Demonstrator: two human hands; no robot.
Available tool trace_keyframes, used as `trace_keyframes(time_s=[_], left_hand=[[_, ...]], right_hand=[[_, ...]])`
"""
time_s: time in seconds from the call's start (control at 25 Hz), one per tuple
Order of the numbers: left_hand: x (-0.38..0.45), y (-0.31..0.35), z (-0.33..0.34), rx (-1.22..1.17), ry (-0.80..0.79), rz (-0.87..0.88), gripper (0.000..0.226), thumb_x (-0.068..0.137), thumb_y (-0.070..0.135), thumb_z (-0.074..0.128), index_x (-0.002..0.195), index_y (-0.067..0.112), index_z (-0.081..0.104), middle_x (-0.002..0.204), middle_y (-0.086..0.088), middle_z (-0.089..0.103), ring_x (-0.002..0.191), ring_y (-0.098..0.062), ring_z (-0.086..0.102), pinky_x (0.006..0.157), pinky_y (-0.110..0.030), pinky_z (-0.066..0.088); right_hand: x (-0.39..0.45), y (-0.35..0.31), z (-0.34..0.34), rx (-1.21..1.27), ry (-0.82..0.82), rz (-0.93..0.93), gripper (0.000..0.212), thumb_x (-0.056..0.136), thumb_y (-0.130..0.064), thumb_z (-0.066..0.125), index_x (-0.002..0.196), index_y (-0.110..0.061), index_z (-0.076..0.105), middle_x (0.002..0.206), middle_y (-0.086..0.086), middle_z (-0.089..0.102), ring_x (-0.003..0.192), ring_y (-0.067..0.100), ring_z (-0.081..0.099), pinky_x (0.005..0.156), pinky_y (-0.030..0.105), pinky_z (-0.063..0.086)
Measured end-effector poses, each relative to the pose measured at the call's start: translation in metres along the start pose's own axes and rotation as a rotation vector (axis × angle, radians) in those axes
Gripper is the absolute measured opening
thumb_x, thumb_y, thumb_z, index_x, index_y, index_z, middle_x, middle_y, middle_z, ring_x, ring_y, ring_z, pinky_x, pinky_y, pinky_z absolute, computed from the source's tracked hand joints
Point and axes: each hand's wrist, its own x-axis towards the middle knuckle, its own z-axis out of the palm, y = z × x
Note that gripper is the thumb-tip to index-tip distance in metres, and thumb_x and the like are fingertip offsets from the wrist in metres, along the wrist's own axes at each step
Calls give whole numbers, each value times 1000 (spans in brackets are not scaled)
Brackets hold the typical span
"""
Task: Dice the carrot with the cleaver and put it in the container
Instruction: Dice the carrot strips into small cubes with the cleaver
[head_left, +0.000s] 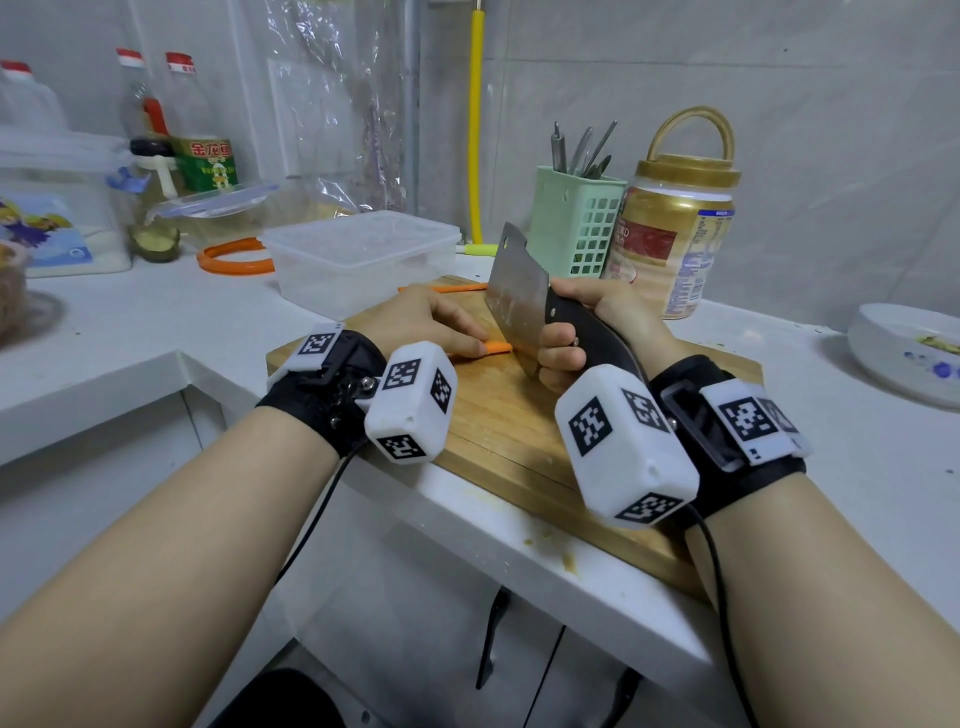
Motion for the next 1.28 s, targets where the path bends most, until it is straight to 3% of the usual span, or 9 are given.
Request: trace_keyframes(time_s=[0.2, 0.4, 0.56, 0.84, 0.92, 1.08, 1.2, 1.28], left_hand=[[1, -1, 0, 13, -13, -8, 7, 75, 25, 83, 74, 29, 78, 81, 13, 74, 88, -4, 65, 95, -31, 48], [0, 0, 0, -6, -29, 10, 10, 75, 22, 83, 73, 31, 77, 73, 18, 71, 76, 5, 61, 82, -20, 43], [0, 0, -1, 0, -52, 19, 7, 72, 27, 84, 75, 31, 79, 86, 10, 74, 91, -3, 65, 93, -28, 47], [0, -1, -1, 9, -51, 8, 8, 72, 29, 84, 78, 30, 79, 90, 8, 75, 98, -10, 66, 101, -36, 47], [1, -1, 0, 17, -45, 7, 7, 73, 28, 84, 76, 32, 79, 88, 10, 74, 96, -7, 65, 100, -34, 47], [1, -1, 0, 9, -33, 20, 10, 74, 25, 83, 71, 33, 77, 77, 15, 72, 81, 1, 63, 89, -29, 48], [2, 1, -1, 25, -36, -1, 12, 75, 21, 82, 74, 31, 76, 65, 19, 66, 66, 7, 57, 77, -24, 44], [1, 2, 0, 14, -35, -5, 15, 76, 16, 81, 77, 30, 76, 72, 13, 69, 71, 4, 59, 77, -26, 46]], right_hand=[[-2, 0, 0, 22, 9, -52, 29, 98, -34, 38, 78, -13, 36, 43, 1, 38, 29, 14, 35, 42, 19, 23], [-7, 2, 6, 10, -16, -70, 37, 99, -35, 37, 71, -11, 40, 43, 1, 37, 30, 14, 34, 52, 26, 16], [-7, 2, 6, 0, -15, -37, 37, 99, -35, 38, 71, -12, 40, 43, 0, 37, 29, 14, 33, 55, 26, 13], [-7, -3, 9, -31, 15, 2, 32, 99, -34, 40, 76, -11, 41, 44, 2, 38, 30, 14, 33, 43, 16, 24], [-5, -5, 9, -25, 21, 34, 30, 98, -34, 41, 79, -11, 41, 44, 2, 38, 30, 14, 33, 41, 14, 26], [2, 0, 13, -115, 38, 44, 24, 97, -36, 44, 105, -14, 38, 45, 2, 40, 30, 16, 34, 41, 17, 28], [5, 3, 12, -135, 52, 21, 26, 97, -37, 44, 106, -12, 40, 46, 2, 40, 31, 16, 36, 46, 25, 25], [3, 2, 10, -96, 41, 12, 25, 98, -36, 41, 98, -11, 41, 45, 2, 40, 30, 16, 36, 48, 25, 23]])
